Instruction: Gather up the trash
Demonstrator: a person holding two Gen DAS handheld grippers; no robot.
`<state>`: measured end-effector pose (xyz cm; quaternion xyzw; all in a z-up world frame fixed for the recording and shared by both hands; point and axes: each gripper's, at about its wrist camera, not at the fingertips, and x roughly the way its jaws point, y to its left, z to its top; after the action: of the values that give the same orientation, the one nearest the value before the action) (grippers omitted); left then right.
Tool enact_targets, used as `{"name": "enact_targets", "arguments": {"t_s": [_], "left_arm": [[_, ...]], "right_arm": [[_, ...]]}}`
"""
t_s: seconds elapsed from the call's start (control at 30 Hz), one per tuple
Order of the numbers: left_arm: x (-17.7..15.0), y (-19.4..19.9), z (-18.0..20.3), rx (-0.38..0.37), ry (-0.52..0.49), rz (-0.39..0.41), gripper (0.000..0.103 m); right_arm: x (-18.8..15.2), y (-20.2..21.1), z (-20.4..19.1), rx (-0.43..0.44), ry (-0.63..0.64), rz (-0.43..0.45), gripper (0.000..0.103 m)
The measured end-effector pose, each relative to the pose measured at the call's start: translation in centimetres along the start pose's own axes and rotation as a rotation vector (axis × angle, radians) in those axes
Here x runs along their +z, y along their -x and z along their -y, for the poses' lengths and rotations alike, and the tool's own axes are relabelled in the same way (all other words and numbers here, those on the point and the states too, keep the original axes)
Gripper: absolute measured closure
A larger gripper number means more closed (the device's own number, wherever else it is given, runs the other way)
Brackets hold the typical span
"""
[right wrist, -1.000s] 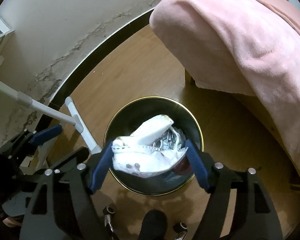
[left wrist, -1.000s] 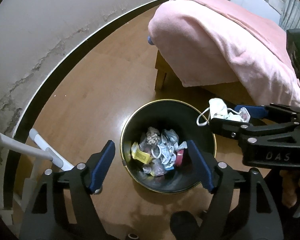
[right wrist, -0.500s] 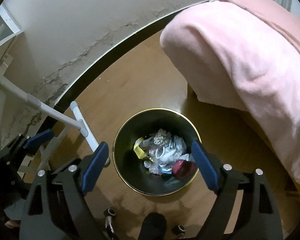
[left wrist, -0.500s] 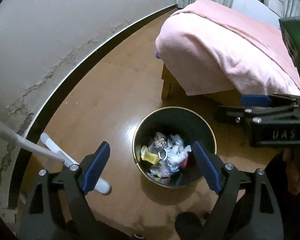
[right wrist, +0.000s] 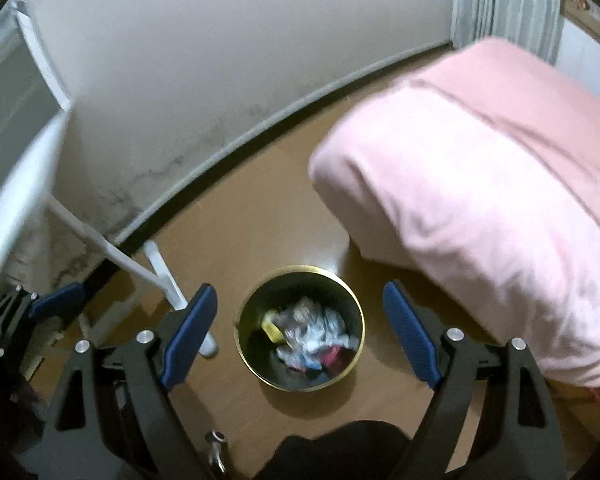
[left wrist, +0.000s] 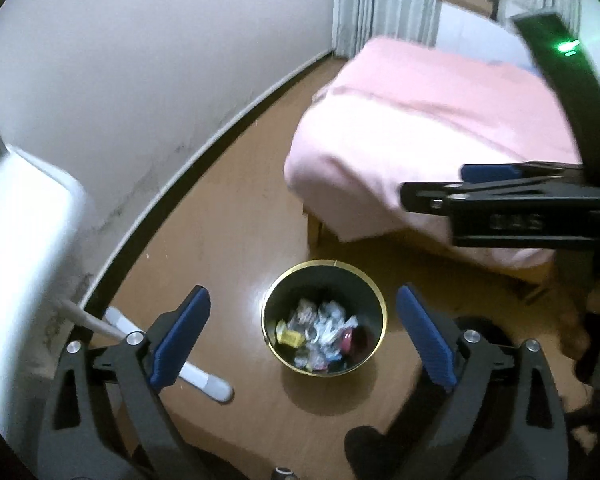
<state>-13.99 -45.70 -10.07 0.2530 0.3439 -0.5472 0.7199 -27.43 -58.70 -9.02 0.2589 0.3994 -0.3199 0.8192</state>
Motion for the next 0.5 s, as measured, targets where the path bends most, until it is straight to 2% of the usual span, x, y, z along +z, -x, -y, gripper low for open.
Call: {"name": "enact_targets", "arguments": {"t_s": [0.1,0.23,0.37,0.5], "left_arm": [[0.6,5.3,-1.7,0.047,0.026,0.058,0.007],[-0.5,11.9,-6.9,0.163,0.147,0.115,0.007],[-3.9,18.6,-13.8,0.366,0.283,0.167,0.007],[-8.5,24.5,-19.6,0.557,0.411,0.184,0.007]], "right_arm": [[2.0,3.8,-2.8,0.033,0.054,0.082,0.014],[4.0,7.6,-9.6,0.127,0.169,0.173,0.013],[4.4,9.4,-17.3,0.246,0.297,0.206,0.013],[3.5,10.3,-25.4,0.358,0.431,0.214,0.013]]}}
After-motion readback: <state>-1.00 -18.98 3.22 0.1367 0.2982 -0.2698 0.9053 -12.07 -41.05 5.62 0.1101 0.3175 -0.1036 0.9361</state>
